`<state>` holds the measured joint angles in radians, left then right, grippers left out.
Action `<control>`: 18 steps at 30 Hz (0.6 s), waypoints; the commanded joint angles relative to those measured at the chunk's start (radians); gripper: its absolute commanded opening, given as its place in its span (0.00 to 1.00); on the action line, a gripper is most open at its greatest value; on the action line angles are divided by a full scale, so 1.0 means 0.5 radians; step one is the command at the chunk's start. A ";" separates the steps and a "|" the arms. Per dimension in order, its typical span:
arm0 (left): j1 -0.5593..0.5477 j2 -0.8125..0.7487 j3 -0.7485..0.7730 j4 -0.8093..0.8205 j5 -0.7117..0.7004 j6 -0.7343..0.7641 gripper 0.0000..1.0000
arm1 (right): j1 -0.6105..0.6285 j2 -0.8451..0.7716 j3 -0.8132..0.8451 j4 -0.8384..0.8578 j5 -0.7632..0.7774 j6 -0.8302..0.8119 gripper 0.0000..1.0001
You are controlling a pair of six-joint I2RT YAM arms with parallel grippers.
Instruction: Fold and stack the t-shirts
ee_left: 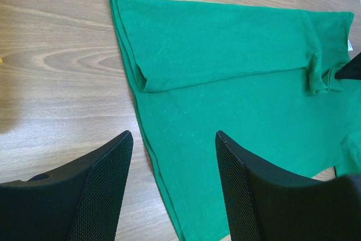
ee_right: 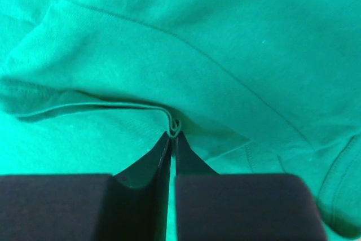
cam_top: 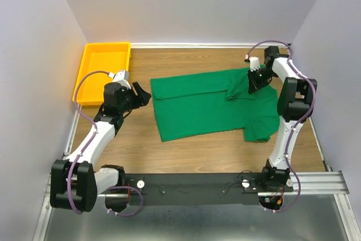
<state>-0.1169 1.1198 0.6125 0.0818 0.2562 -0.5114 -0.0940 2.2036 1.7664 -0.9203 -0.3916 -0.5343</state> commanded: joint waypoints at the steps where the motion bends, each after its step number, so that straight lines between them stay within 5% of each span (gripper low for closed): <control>1: 0.013 0.028 -0.001 0.051 0.058 -0.011 0.68 | -0.008 -0.158 -0.099 0.024 -0.048 -0.033 0.11; 8: 0.013 0.031 0.005 0.060 0.064 -0.011 0.68 | -0.008 -0.519 -0.391 0.006 -0.174 -0.198 0.06; 13: 0.016 0.052 0.008 0.076 0.086 -0.008 0.68 | -0.005 -0.704 -0.759 -0.211 -0.358 -0.609 0.07; 18: 0.016 0.064 0.021 0.082 0.092 -0.005 0.68 | -0.005 -0.814 -1.023 -0.328 -0.233 -0.950 0.35</control>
<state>-0.1169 1.1431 0.6125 0.0914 0.2749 -0.5140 -0.0929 1.8259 1.3251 -0.9886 -0.5171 -0.8459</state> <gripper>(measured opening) 0.682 0.300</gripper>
